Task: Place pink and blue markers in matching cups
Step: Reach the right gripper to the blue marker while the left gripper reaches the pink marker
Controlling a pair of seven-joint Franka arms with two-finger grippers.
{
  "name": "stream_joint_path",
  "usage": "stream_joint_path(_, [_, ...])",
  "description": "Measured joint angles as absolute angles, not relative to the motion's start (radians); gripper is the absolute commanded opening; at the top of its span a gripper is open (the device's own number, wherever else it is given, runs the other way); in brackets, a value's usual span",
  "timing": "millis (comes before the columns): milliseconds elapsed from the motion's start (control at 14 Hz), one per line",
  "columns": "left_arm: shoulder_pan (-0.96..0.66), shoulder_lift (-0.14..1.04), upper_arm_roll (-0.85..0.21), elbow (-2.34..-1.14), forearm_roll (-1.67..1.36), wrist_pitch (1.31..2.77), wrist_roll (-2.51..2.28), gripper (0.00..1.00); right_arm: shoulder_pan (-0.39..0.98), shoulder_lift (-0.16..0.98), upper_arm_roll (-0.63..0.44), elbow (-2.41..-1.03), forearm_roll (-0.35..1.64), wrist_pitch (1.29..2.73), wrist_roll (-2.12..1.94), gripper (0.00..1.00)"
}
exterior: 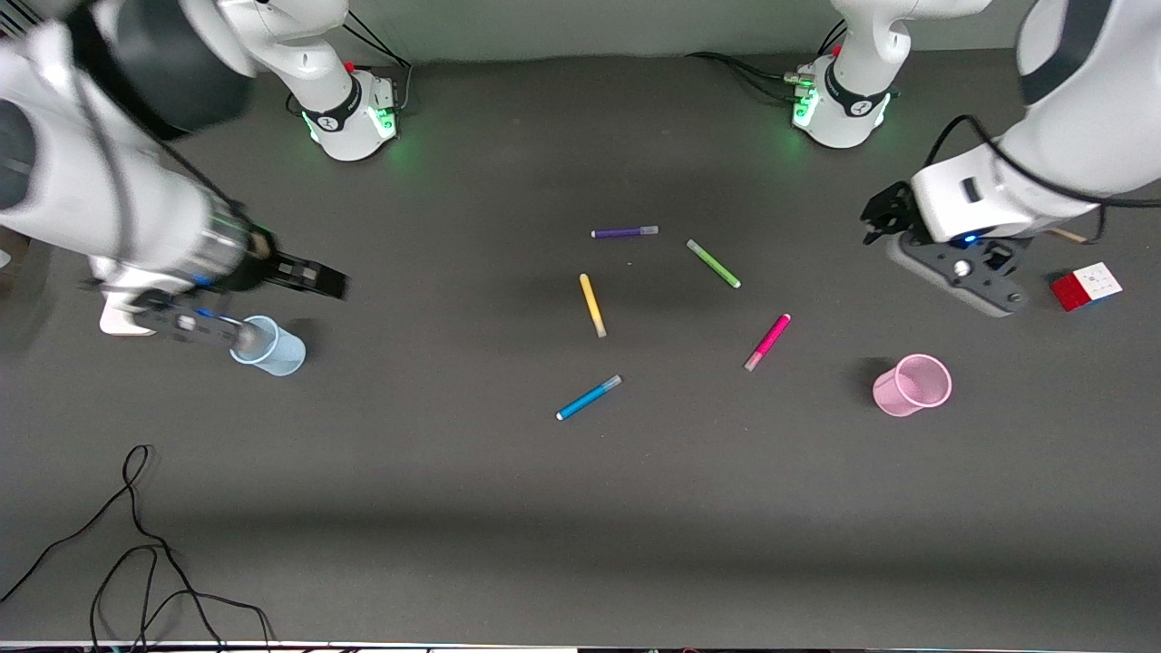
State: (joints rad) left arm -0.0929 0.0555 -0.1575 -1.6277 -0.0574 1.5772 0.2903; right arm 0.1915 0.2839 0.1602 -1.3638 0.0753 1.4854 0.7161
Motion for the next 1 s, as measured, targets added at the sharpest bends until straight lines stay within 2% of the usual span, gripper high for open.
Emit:
stream_joint_path(143, [-0.093,0.056,-0.173,-1.666,-0.046,1.611,0.264,0.99,0.266,0.379,0.16,-1.317,0.075,1.575,0.94,1.0])
stream_joint_path(286, [-0.094,0.057,-0.177,-1.711,-0.042,1.668,0.256,1.0,0.327,0.476,0.161,-1.301,0.075,1.724,1.163,1.0])
stream_joint_path(714, [-0.118,0.087,-0.185,-2.018,0.021,2.054,0.208,1.0,0.406,0.725,0.151,-1.28,0.029,2.051,1.659,0.99])
stream_joint_path(1000, [-0.141,0.147,-0.188,-2.152,0.035,2.256,0.194,0.99,0.441,0.847,0.151,-1.238,-0.017,2.141,1.733,0.99])
